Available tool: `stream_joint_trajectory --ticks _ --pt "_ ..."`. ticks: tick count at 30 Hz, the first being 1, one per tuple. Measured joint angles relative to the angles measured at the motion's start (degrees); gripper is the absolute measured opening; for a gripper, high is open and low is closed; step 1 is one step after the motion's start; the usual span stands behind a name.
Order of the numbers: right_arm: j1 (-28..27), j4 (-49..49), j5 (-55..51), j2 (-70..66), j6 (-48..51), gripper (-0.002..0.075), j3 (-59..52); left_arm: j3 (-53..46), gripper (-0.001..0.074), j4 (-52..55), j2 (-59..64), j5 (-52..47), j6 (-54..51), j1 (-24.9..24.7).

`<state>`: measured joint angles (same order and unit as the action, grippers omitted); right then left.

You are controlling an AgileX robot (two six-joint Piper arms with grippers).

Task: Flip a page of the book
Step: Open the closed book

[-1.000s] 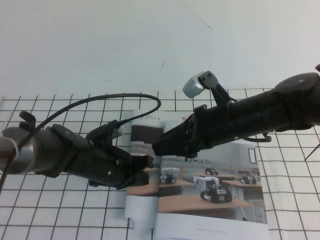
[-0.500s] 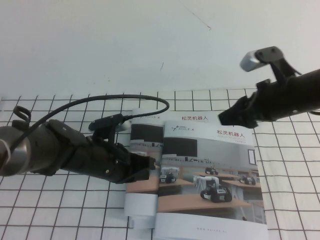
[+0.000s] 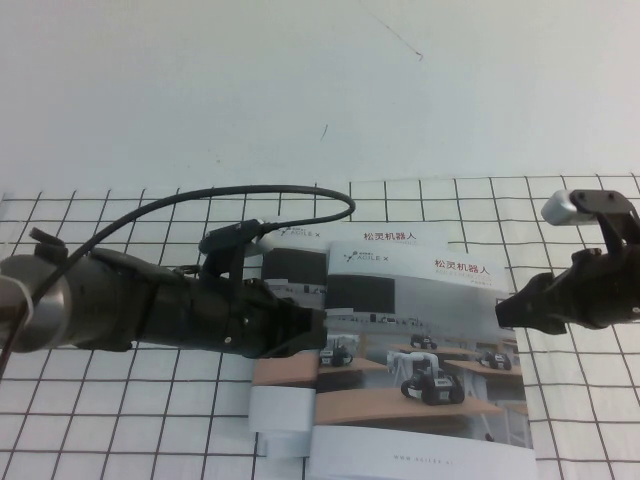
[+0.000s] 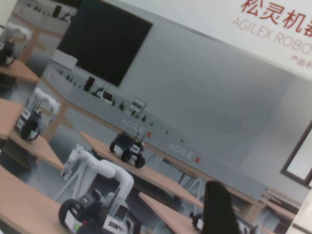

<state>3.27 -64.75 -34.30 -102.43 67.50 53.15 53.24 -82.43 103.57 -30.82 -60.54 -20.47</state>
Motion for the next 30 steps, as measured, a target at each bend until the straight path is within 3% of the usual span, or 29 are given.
stream_joint_trajectory --ticks 10,30 --pt "0.0 -5.68 2.11 -0.11 3.51 0.0398 -2.09 0.5 -0.0003 -3.31 2.7 0.38 -4.57 -4.11" --pt "0.0 -5.08 6.05 -0.91 3.0 0.0398 -2.24 2.67 -0.0003 1.09 7.42 2.12 1.78 -4.11"
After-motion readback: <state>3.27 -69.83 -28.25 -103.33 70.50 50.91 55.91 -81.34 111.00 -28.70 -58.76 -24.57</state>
